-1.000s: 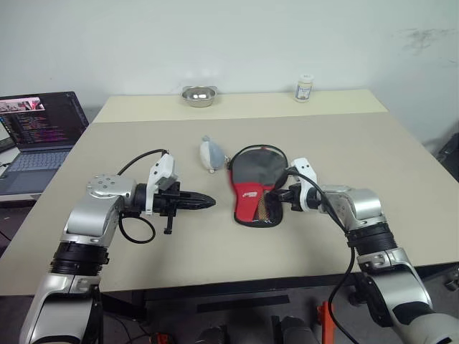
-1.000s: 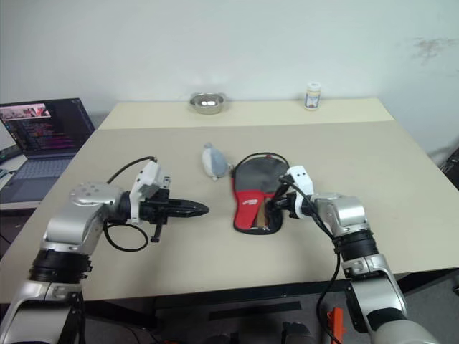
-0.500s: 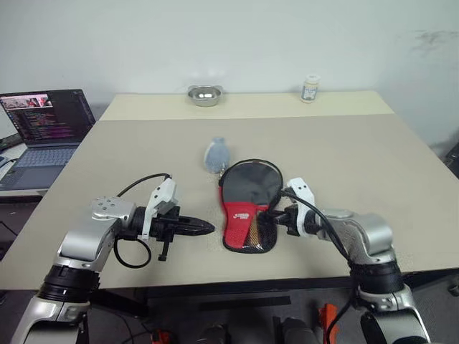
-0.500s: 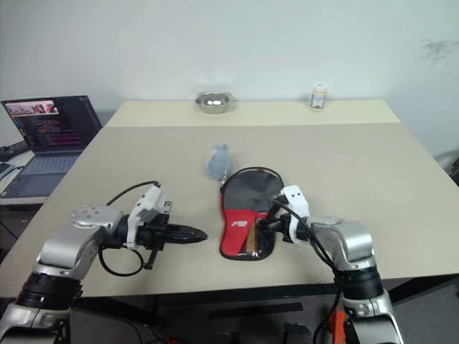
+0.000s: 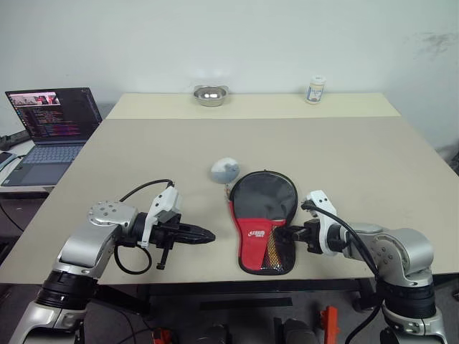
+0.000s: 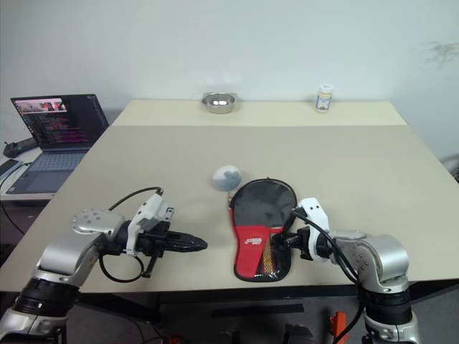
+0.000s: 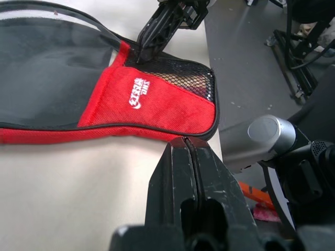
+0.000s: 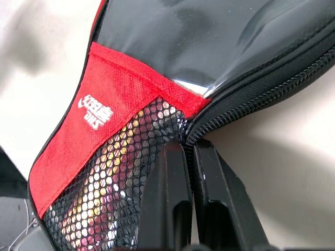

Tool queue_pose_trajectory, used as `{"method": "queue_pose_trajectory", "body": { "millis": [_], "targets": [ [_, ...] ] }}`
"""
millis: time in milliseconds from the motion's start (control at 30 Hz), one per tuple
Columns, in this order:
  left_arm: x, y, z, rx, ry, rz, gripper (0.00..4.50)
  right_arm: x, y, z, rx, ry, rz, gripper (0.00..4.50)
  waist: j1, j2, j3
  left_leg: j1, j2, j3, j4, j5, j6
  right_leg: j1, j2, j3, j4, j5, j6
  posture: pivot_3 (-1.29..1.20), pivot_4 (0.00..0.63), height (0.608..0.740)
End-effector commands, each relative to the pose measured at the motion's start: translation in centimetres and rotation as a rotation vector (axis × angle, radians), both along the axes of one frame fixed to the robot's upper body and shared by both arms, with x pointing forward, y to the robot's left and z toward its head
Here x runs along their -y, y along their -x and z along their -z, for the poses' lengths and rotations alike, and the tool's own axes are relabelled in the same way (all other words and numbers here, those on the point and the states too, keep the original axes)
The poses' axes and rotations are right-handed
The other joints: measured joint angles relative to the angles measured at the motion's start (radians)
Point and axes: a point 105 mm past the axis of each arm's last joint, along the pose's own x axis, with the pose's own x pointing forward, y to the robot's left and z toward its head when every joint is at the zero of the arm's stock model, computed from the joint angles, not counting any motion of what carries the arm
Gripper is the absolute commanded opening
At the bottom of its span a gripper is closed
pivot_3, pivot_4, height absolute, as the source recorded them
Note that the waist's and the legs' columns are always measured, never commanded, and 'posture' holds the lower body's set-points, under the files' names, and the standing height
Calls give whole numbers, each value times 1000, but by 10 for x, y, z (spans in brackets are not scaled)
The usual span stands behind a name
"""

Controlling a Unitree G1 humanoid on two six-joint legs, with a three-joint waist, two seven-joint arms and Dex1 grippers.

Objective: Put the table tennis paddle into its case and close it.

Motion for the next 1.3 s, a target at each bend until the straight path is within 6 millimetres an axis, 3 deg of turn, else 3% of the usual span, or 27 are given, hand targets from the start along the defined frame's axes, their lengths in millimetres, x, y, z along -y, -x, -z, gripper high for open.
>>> {"method": "queue_pose_trajectory", "body": {
  "millis": [33,500,633,967,1033,1133,1300],
  "targets": [
    [-3,1,-3,19,2,19,0,0,7,-3,10,-7,-10,19,0,0,0,0,0,0,0,0,0,0,0,0,0,0,0,0,150,740],
    [2,-2,-7,30,-1,16,0,5,8,2,-1,-3,15,19,0,0,0,0,0,0,0,0,0,1,0,0,0,0,0,0,150,740],
    [2,-3,-7,31,1,11,0,8,7,-3,15,-1,22,1041,0,0,0,0,0,0,0,0,0,1,0,0,0,0,0,0,150,740],
    [2,-3,-1,29,21,-15,0,31,13,-37,172,116,-154,4469,0,0,0,0,0,0,0,0,0,2,0,-1,-1,0,0,0,150,740],
    [1,-4,0,33,26,-26,0,32,14,-52,249,130,-227,4469,0,0,0,0,0,0,0,0,1,2,0,-1,-1,0,0,0,150,740],
    [1,-7,0,35,41,-57,0,10,15,-79,399,24,-346,4469,-5,-1,0,1,1,0,0,0,1,2,0,-1,-1,0,0,0,150,740],
    [-1,-26,-4,44,67,-168,0,-24,-12,-71,469,-31,-329,4469,-2,-1,0,2,1,0,0,0,0,3,1,-1,0,0,0,0,150,740]
  ]
}}
